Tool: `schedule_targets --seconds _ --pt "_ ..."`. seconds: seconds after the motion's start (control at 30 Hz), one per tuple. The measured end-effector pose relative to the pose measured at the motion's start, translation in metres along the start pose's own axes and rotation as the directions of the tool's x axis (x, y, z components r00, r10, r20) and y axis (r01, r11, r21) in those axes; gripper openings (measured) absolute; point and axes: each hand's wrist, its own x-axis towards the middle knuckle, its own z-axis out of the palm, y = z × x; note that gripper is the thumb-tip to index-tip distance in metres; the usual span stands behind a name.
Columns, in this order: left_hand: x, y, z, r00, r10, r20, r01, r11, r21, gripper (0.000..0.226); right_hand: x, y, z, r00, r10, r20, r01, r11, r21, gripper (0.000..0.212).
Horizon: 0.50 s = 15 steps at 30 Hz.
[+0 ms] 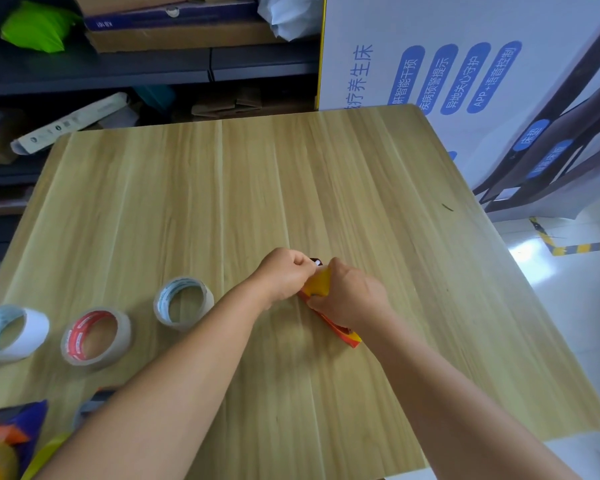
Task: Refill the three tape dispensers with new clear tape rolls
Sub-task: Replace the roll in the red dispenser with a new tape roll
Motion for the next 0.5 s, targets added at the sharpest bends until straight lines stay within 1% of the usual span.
schedule_targets --seconds 0.07,0.17,0.2,0.3,0.43,0.5 --pt "0.0002 0.0005 -0.0009 1.0 -0.009 -0.009 0.008 1.0 -0.03 0.02 0.0017 -0.0025 0.0017 1.0 0.01 -0.026 -0.009 1.0 0.029 0.055" --pt "0.0017 -0.0006 -0.0025 0.998 -0.049 -0.05 0.041 0.988 -0.146 0.01 0.0027 -0.0023 0.0053 0.999 -0.002 -0.051 0.004 0.999 0.04 0.061" --pt "0.0012 -0.0007 -0.0024 0.996 -0.072 -0.06 0.061 0.984 -0.169 0.011 0.0025 -0.0018 0.0057 0.998 0.001 -0.055 0.002 0.999 0.043 0.061" --pt "0.0022 -0.002 0.0 0.99 -0.124 -0.068 0.111 0.979 -0.174 0.022 0.002 -0.0008 0.0041 0.999 0.013 -0.045 -0.011 0.999 0.049 0.058" --pt "0.002 -0.0009 -0.0001 0.987 -0.162 -0.011 0.158 0.975 -0.157 0.049 0.001 0.0016 0.0028 0.999 0.01 -0.032 -0.008 0.999 0.05 0.054" --pt "-0.0001 0.0001 0.0013 0.99 -0.139 0.025 0.141 0.983 -0.114 0.048 0.0005 0.0024 0.0028 1.0 0.014 -0.013 -0.013 0.999 0.04 0.054"
